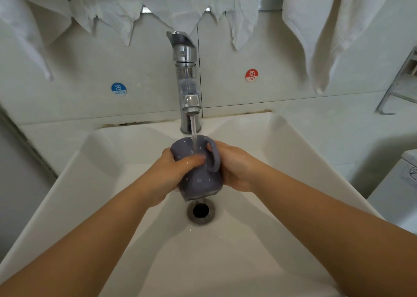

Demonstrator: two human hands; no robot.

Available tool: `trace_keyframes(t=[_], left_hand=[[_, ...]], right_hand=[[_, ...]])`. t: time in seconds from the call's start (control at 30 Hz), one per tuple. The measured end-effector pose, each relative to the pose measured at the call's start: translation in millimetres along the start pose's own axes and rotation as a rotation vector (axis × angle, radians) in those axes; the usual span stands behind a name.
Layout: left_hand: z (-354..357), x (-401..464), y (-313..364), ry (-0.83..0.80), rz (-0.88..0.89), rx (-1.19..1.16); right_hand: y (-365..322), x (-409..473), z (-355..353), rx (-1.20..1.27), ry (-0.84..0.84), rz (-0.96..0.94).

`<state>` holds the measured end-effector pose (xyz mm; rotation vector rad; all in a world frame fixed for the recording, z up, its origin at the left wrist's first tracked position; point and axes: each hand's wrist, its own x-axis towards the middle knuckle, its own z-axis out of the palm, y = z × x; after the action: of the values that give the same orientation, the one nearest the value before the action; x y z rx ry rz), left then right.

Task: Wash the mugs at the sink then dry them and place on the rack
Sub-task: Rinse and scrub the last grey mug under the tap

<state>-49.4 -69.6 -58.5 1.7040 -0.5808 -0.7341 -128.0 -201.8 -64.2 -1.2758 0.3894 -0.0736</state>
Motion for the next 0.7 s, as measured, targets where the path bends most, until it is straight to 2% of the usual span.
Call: trace_keyframes(t=[0.07,0.23,0.4,0.6,0.7], left_hand=[[-0.3,0.5,-1.6,0.008,-0.001,-0.017],[7.1,2.0,-4.0,0.167,0.066,0.048],[-1.0,-0.8,-1.4,0.017,0.022,0.037],[6.7,-1.8,-0.1,0.15,-0.009,0.08],[5.6,-2.4,0.5,0.109,-0.004,0.064]], right_hand=[[0.0,0.7,0.2,-0.029,0.0,-0.004],[1.5,3.2,1.9,-0.065,0.025,-0.035],[4.3,6.5,-1.4,-0.076,0.024,-0.017],[4.9,6.1,1.6,-0.101,0.041,-0.033],[5.6,7.7,1.2,-0.081,0.045,-0.022]])
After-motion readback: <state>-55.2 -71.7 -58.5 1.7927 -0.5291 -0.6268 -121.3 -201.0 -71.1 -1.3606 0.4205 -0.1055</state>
